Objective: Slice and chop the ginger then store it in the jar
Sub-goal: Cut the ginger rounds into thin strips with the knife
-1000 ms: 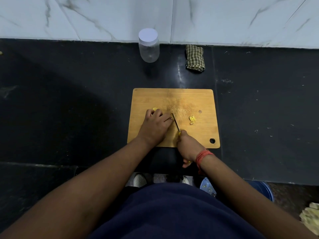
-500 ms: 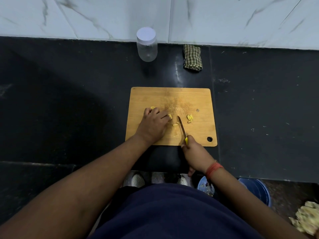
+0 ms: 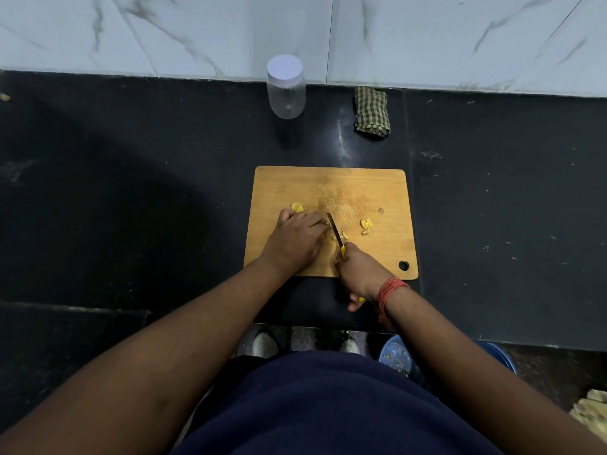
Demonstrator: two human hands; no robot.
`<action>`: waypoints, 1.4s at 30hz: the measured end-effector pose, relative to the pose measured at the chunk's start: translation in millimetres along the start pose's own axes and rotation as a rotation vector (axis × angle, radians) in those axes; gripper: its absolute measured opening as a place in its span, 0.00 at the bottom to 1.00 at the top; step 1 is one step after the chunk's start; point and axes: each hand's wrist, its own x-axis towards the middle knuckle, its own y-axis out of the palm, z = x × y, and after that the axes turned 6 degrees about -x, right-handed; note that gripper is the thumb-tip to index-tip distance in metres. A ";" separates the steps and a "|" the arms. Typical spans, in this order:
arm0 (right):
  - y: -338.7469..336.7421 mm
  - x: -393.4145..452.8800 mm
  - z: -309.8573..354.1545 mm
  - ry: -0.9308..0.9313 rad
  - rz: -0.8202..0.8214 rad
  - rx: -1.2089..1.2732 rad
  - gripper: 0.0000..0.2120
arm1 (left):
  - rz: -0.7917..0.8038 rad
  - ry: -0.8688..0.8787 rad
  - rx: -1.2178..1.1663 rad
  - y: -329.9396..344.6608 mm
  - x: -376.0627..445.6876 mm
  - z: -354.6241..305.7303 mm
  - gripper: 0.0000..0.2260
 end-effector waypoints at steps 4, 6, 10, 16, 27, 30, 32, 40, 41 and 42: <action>0.4 1.0 2.3 0.010 0.004 0.019 0.09 | -0.007 -0.007 -0.013 1.3 -0.4 -0.4 0.09; 3.7 0.8 0.1 0.006 -0.001 0.001 0.09 | -0.016 -0.010 0.022 1.4 -0.8 -1.8 0.08; 13.5 -4.6 -13.8 -0.033 -0.021 -0.073 0.12 | -0.020 -0.019 0.102 1.2 -1.0 -5.9 0.09; 18.8 -16.4 -33.5 -0.074 -0.050 -0.187 0.15 | 0.006 -0.042 0.109 1.3 -1.7 -7.9 0.09; 1.3 -15.4 -20.3 -0.028 -0.066 -0.002 0.08 | 0.033 -0.052 0.052 -2.4 -5.4 -8.2 0.12; 2.5 -12.5 -10.6 -0.027 -0.046 0.014 0.08 | 0.054 -0.057 0.047 -3.8 -6.1 -7.8 0.13; 4.3 -10.5 -5.8 -0.032 -0.031 0.016 0.08 | 0.064 -0.062 0.040 -4.1 -7.0 -7.3 0.14; 5.2 -3.0 -0.4 0.009 0.006 0.018 0.07 | 0.101 -0.067 0.038 -3.4 -11.8 -6.1 0.18; 5.4 -1.7 0.6 0.017 0.006 0.011 0.07 | 0.104 -0.064 0.039 -3.2 -11.9 -6.3 0.18; 6.1 -0.3 1.5 0.024 0.006 0.003 0.07 | 0.105 -0.062 0.040 -3.0 -12.2 -6.6 0.18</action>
